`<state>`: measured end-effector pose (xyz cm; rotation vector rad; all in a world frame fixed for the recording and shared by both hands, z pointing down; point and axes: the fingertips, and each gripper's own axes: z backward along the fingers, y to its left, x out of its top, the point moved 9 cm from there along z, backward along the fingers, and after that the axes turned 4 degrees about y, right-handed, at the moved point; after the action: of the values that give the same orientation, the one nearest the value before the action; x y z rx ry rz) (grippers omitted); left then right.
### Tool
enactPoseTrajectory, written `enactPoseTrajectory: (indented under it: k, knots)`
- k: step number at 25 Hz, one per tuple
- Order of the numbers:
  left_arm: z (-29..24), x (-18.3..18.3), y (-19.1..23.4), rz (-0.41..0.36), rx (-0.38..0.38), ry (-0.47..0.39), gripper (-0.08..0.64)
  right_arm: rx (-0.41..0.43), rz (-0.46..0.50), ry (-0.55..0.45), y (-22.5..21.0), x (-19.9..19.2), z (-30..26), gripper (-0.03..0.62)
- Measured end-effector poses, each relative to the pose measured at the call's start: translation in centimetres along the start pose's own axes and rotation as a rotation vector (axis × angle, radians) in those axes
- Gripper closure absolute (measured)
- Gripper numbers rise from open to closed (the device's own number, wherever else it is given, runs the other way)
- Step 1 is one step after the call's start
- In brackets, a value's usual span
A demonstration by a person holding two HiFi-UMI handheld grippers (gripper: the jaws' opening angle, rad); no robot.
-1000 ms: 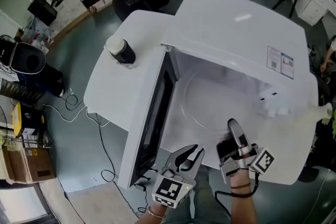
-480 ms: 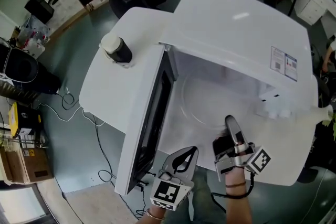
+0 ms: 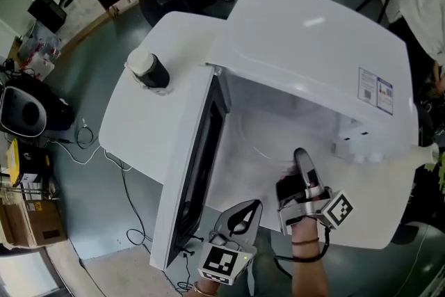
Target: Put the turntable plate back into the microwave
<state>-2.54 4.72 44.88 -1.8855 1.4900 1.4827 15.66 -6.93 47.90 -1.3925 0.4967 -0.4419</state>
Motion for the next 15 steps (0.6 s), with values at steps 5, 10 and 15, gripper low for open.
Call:
enactPoseTrajectory:
  k: [5,10,15]
  knots:
    - [-0.2,0.0,0.5,-0.014,0.001,0.001,0.561,-0.001,-0.014,-0.033,-0.2,0.2,-1.0,0.549]
    - [-0.8,0.7,0.4,-0.001,-0.001,0.002,0.561,-0.002,-0.024,-0.070,-0.6,0.7,-2.0,0.548]
    - [-1.2,1.1,0.5,0.004,-0.006,0.005,0.561,-0.003,-0.018,-0.097,-0.7,1.3,-3.1,0.548]
